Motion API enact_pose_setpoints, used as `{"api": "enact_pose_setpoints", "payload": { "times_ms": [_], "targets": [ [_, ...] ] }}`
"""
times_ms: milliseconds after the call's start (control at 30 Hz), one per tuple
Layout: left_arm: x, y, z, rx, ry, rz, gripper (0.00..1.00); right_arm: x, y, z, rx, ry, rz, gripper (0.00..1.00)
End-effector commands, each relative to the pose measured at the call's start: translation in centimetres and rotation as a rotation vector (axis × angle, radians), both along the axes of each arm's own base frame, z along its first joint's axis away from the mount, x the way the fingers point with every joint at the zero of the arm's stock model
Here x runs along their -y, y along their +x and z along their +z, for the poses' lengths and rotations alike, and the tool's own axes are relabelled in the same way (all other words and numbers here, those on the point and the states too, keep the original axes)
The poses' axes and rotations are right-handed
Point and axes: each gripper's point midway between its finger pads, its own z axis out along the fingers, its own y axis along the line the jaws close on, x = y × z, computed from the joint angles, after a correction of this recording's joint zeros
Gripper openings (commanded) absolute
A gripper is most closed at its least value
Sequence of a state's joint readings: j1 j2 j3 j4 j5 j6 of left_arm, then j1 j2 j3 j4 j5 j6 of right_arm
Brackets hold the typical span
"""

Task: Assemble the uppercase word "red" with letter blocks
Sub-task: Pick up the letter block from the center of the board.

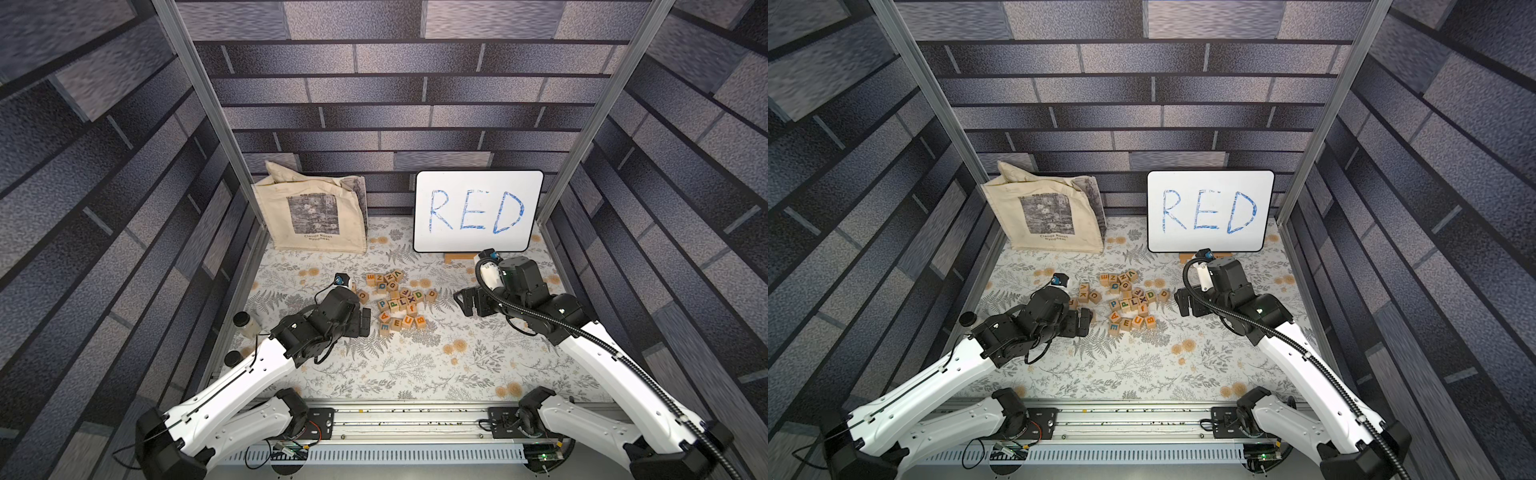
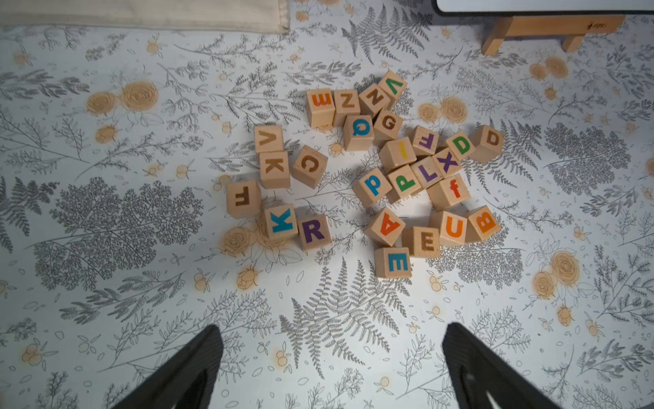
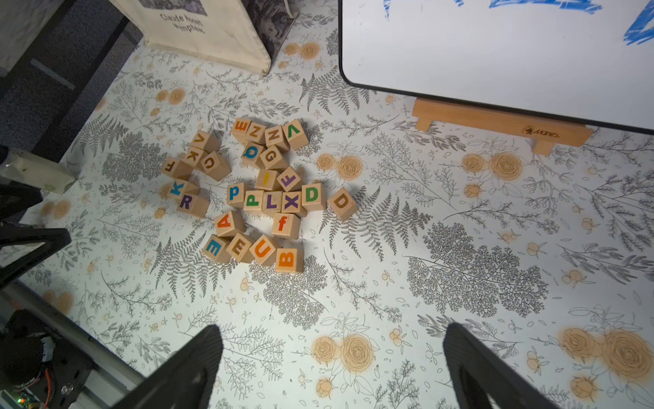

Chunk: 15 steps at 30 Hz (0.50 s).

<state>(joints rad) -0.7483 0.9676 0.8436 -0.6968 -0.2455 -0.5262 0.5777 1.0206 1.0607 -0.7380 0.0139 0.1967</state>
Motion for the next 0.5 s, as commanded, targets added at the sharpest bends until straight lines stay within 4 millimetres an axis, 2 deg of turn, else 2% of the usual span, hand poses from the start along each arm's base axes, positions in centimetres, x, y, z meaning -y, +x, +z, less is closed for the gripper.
{"api": "enact_pose_setpoints", "payload": {
  "times_ms": [0, 200, 333, 467],
  "targets": [
    [-0.5, -0.8, -0.4, -0.066, 0.022, 0.071, 1.00, -1.0, -0.5, 0.5, -0.026, -0.024, 0.007, 1.00],
    [0.4, -1.3, -1.9, -0.148, 0.029, 0.092, 1.00, -3.6, -1.7, -0.3, -0.089, -0.006, 0.063, 1.00],
    [0.1, -1.3, -2.6, -0.186, 0.066, 0.127, 1.00, -5.0, -2.7, -1.2, -0.143, 0.014, 0.085, 1.00],
    [-1.3, -1.0, -3.5, -0.216, 0.112, 0.230, 1.00, -5.6, -3.4, -1.9, -0.161, 0.020, 0.097, 1.00]
  ]
}}
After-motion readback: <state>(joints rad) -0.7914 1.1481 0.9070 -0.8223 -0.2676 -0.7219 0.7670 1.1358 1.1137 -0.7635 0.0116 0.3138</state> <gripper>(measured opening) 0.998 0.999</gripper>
